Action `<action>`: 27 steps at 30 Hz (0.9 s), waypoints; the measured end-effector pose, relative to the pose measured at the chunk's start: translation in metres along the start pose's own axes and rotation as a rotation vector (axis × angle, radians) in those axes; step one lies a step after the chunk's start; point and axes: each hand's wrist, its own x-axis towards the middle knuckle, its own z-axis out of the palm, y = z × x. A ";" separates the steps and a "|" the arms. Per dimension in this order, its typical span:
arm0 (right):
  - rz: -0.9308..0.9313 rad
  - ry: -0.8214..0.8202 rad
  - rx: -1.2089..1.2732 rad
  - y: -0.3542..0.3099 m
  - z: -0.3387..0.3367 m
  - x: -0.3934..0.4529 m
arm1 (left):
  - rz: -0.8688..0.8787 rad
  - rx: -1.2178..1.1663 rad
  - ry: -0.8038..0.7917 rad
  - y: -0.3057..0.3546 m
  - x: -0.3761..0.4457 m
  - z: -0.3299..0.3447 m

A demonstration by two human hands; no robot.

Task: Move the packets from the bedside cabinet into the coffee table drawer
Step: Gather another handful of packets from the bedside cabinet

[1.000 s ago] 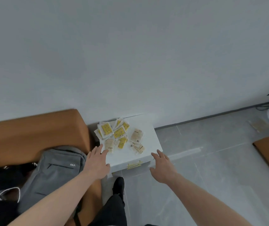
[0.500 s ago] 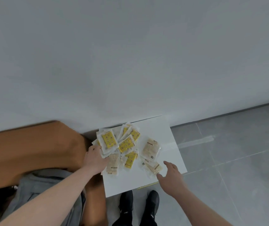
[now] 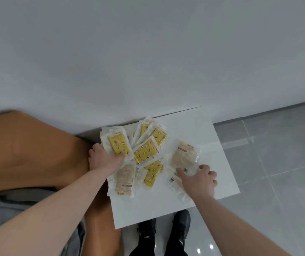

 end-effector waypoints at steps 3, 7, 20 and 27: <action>0.057 0.014 0.017 -0.006 0.004 0.007 | -0.013 -0.031 -0.004 -0.007 -0.001 0.002; 0.033 -0.008 -0.004 -0.008 0.003 0.013 | 0.048 0.039 0.001 -0.008 0.003 -0.004; -0.160 -0.056 0.392 0.023 -0.030 -0.003 | 0.262 -0.293 -0.045 -0.013 -0.035 -0.039; -0.106 -0.060 0.242 0.045 -0.021 0.002 | 0.351 -0.345 -0.133 -0.032 -0.060 -0.041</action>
